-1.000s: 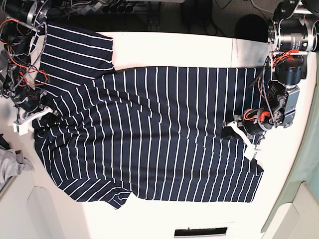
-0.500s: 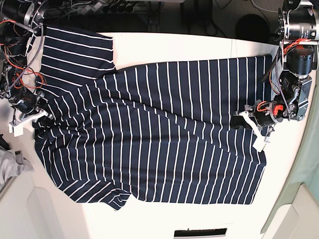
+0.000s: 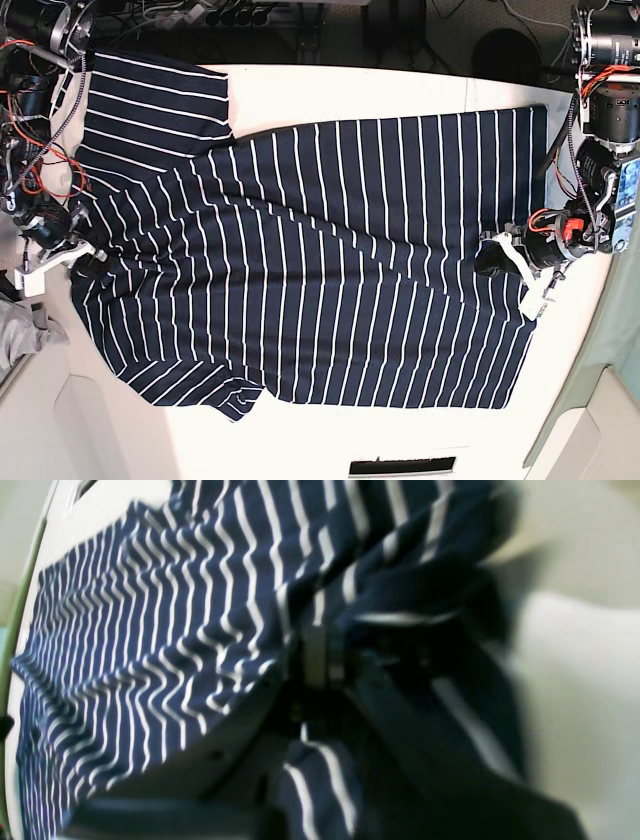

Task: Layout the t-shirt on the table in an organized manner, then fold the t-shirt properly
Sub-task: 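Grasp the shirt body with the right gripper and pull it outward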

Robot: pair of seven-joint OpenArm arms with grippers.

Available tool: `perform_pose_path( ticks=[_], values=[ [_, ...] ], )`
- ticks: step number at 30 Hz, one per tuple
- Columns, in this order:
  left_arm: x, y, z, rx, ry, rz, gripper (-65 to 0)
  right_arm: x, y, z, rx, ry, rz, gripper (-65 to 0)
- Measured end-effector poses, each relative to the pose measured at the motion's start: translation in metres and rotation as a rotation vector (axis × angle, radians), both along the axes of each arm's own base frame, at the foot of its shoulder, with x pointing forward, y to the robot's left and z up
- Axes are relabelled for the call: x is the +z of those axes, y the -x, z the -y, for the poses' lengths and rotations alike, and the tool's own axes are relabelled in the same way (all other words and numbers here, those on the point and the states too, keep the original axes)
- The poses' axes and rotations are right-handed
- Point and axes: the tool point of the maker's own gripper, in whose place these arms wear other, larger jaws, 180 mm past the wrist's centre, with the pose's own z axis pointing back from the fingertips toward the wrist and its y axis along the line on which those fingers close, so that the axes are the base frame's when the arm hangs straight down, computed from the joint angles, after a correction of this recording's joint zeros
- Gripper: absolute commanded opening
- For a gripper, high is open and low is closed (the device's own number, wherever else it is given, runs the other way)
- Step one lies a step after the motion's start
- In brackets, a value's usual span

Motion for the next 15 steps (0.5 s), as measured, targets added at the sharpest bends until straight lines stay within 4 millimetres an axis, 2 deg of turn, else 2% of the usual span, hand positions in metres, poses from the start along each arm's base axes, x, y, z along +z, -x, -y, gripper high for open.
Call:
perform_pose_path(
  ticks=[6, 11, 13, 15],
  values=[
    [0.001, 0.0, -0.002, 0.0, -0.007, 0.002, -65.0, -0.017, 0.005, -0.073, 0.231, 0.034, -0.037, -65.0],
    [-0.013, 0.017, -0.003, -0.006, -0.013, -0.05, -65.0, -0.042, 0.027, -0.114, 0.445, 0.155, -0.111, -65.0],
    [-0.02, 0.026, -0.005, -0.005, -0.016, -0.07, -65.0, -0.047, 0.03, -0.132, 0.51, 0.199, -0.091, -65.0],
    [-0.024, 0.032, -0.006, -0.005, -0.021, -0.084, -65.0, -0.049, 0.03, -0.142, 0.565, 0.26, -0.069, -65.0]
  ],
)
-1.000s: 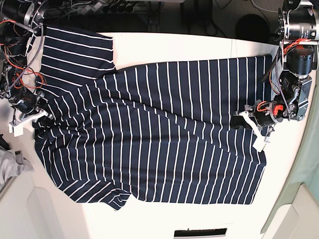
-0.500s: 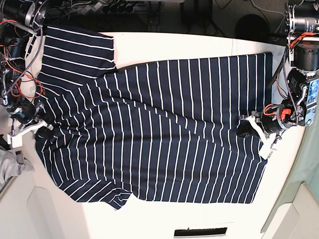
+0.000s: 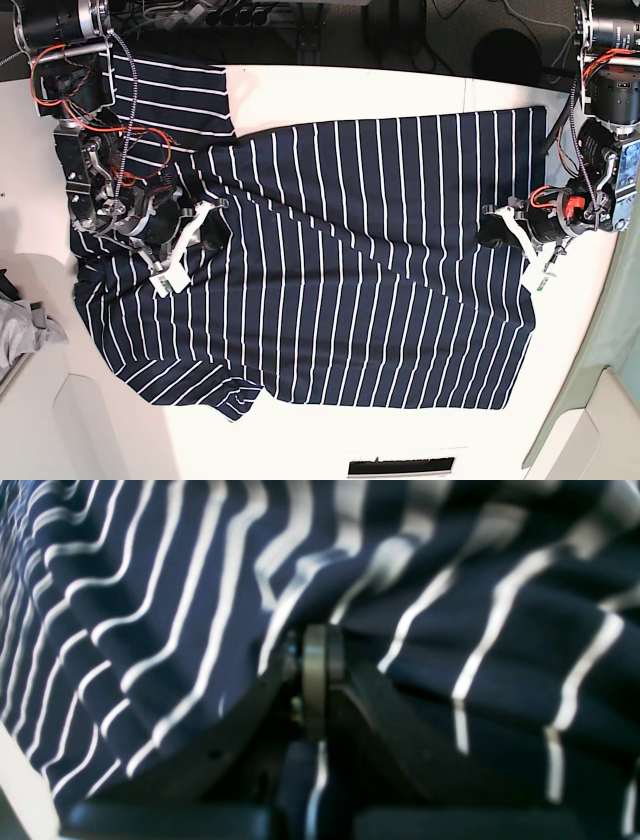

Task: Layout the t-shirt on the table in an organized manner, then fold the t-shirt properly
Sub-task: 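Grasp the shirt body with the right gripper and pull it outward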

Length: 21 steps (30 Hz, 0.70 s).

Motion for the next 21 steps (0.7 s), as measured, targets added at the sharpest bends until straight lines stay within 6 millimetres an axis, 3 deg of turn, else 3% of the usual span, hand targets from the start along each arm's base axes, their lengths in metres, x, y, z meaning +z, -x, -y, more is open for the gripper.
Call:
perform_pose_path(
  ticks=[6, 15, 21],
  values=[
    [-0.005, 0.008, 0.001, 0.006, 0.016, -0.014, -65.0, -0.005, -0.008, 0.008, 0.005, 0.066, 0.061, -65.0],
    [-0.004, 0.012, -0.009, 0.007, 0.001, -0.019, -65.0, -0.004, -0.051, 0.049, -0.131, 0.207, 0.095, -65.0],
    [0.0, 0.013, -0.018, 0.017, 0.002, -0.024, -65.0, 0.002, -0.066, 0.064, -0.178, 0.262, 0.103, -65.0]
  ],
)
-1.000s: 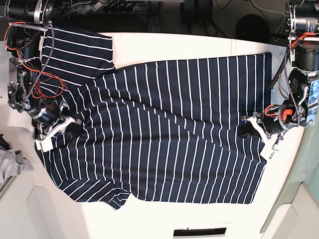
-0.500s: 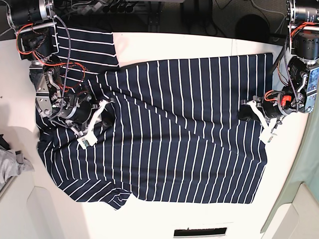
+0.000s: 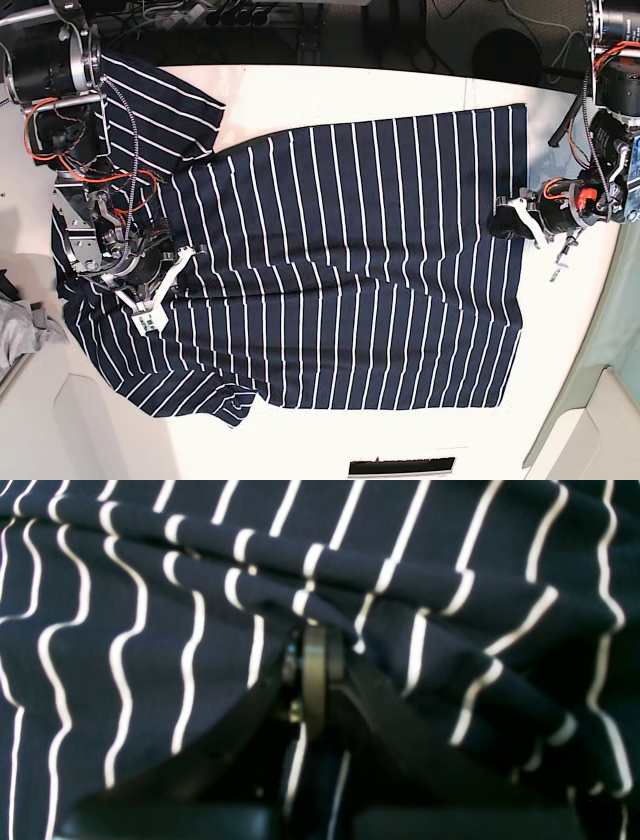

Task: Layout the t-shirt on the table in an organized manner, then fold the t-shirt properly
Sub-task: 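Grasp the shirt body with the right gripper and pull it outward, then release the shirt and raise both grippers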

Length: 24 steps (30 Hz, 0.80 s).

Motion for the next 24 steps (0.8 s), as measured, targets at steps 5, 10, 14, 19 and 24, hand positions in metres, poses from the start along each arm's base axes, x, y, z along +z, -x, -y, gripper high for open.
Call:
perform_pose_path(
  ticks=[5, 10, 14, 19, 24],
  values=[
    [0.017, -0.003, -0.007, -0.025, -0.025, 0.026, -65.0, 0.011, -0.004, 0.007, -0.041, -0.009, -0.008, -65.0],
    [0.039, 0.021, -0.011, -0.091, -0.056, 0.049, -65.0, 0.06, -0.006, 0.015, -0.116, -0.127, 0.063, -65.0],
    [0.049, 0.057, -0.024, -0.066, -0.084, 0.061, -65.0, 0.077, 0.026, 0.005, -0.076, -0.2, 0.046, -65.0],
    [0.086, 0.096, -0.057, 0.003, -0.149, 0.118, -65.0, 0.074, 0.096, -0.023, 0.064, -0.289, 0.009, -65.0],
    [0.08, 0.175, -0.07, 0.074, -0.198, 0.01, -65.0, 0.095, 0.163, -0.047, 0.218, -0.317, -0.01, -65.0]
  ],
)
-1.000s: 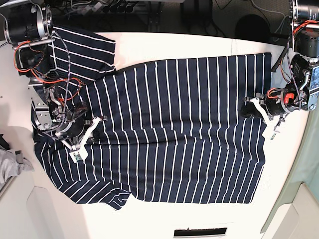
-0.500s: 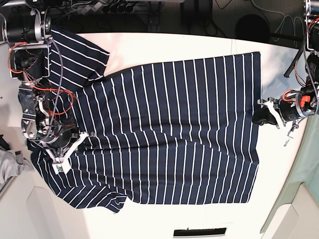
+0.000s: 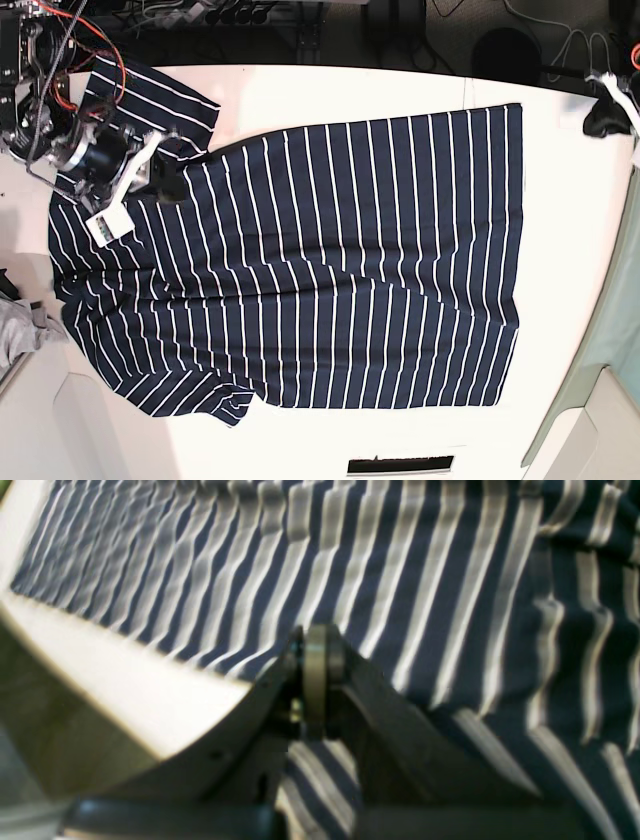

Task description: Layout the t-shirt on the table in an organized manner, then fold the t-shirt properly

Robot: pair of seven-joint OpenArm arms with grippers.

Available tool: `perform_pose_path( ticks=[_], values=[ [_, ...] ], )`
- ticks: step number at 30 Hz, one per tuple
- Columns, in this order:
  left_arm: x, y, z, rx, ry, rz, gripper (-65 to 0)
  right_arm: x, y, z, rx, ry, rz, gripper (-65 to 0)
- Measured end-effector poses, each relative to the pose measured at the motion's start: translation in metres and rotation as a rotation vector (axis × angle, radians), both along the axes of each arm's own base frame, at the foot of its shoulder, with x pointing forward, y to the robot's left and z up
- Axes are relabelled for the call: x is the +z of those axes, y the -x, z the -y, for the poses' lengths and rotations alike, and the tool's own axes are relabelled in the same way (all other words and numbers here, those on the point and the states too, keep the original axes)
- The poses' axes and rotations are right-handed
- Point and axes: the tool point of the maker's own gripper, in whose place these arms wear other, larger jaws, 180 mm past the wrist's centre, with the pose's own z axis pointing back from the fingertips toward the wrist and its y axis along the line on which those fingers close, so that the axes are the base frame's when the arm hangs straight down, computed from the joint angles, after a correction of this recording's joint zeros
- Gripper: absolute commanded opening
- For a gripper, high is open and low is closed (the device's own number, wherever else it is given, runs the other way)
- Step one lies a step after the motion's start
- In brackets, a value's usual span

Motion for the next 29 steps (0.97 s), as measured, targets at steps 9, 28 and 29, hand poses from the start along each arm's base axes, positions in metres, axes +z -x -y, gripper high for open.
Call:
perform_pose_path(
  ticks=[9, 28, 29],
  values=[
    [-0.046, 0.119, 0.019, 0.141, 0.016, -0.247, -65.0, -0.027, 0.129, 0.0, 0.179, 0.028, -0.275, -65.0],
    [-0.185, 0.222, 0.109, 0.022, -0.008, -0.769, -65.0, -0.104, 0.399, -0.021, 0.733, 0.381, -0.796, -65.0],
    [-0.19, 0.221, 0.111, 0.017, -0.006, -0.779, -65.0, -0.111, 0.403, -0.017, 0.725, 0.396, -0.82, -65.0]
  ],
)
